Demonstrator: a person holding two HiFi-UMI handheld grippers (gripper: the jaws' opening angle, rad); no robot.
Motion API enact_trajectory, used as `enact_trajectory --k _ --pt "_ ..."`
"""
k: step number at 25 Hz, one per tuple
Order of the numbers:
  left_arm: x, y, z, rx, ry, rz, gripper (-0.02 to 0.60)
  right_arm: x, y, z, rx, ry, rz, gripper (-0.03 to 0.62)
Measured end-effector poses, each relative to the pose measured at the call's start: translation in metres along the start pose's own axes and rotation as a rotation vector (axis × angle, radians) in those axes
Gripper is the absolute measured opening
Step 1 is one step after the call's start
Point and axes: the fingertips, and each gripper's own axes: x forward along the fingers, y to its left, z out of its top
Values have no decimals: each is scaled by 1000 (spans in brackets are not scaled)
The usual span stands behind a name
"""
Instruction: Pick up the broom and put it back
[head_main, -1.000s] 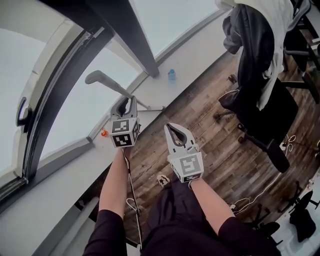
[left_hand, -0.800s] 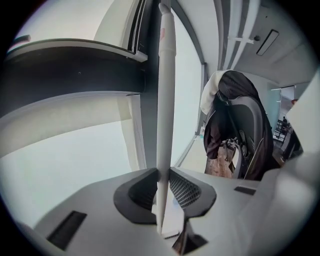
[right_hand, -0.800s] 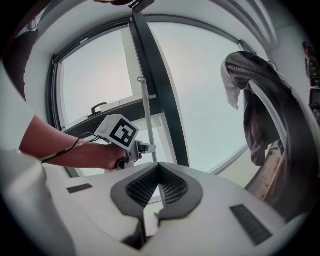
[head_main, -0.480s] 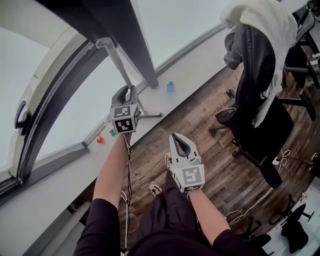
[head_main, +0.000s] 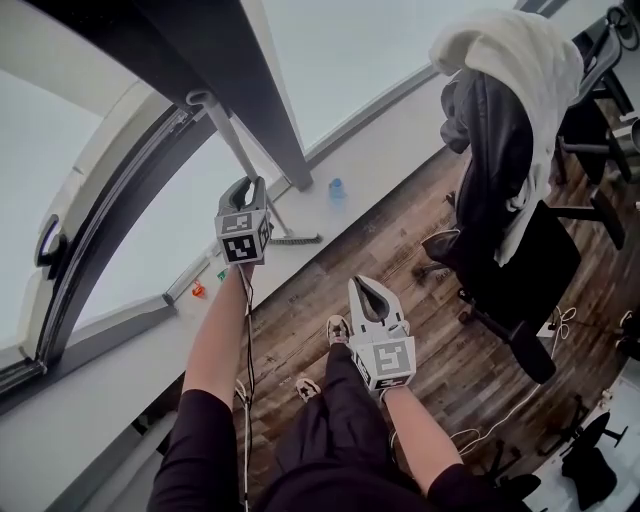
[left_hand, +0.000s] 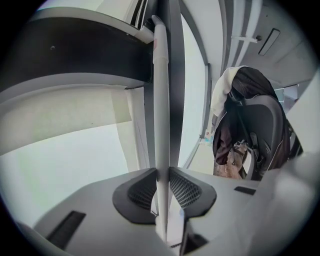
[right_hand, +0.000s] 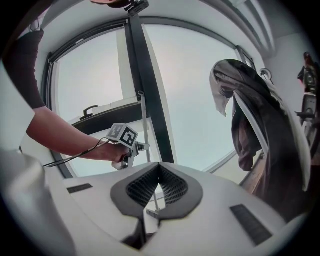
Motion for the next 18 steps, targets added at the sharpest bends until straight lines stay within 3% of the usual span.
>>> enact_trajectory --k 4,10,14,18 --pt "-7 -3 0 37 -35 52 78 4 -4 8 4 -10 5 21" --pt "-27 3 -8 33 -33 58 78 8 -2 15 15 -24 8 21" --pt "-52 2 -9 -33 -72 58 71 5 -1 20 35 -39 2 21" --pt "-98 -14 2 -57 -134 26 9 2 14 29 34 -54 15 21"
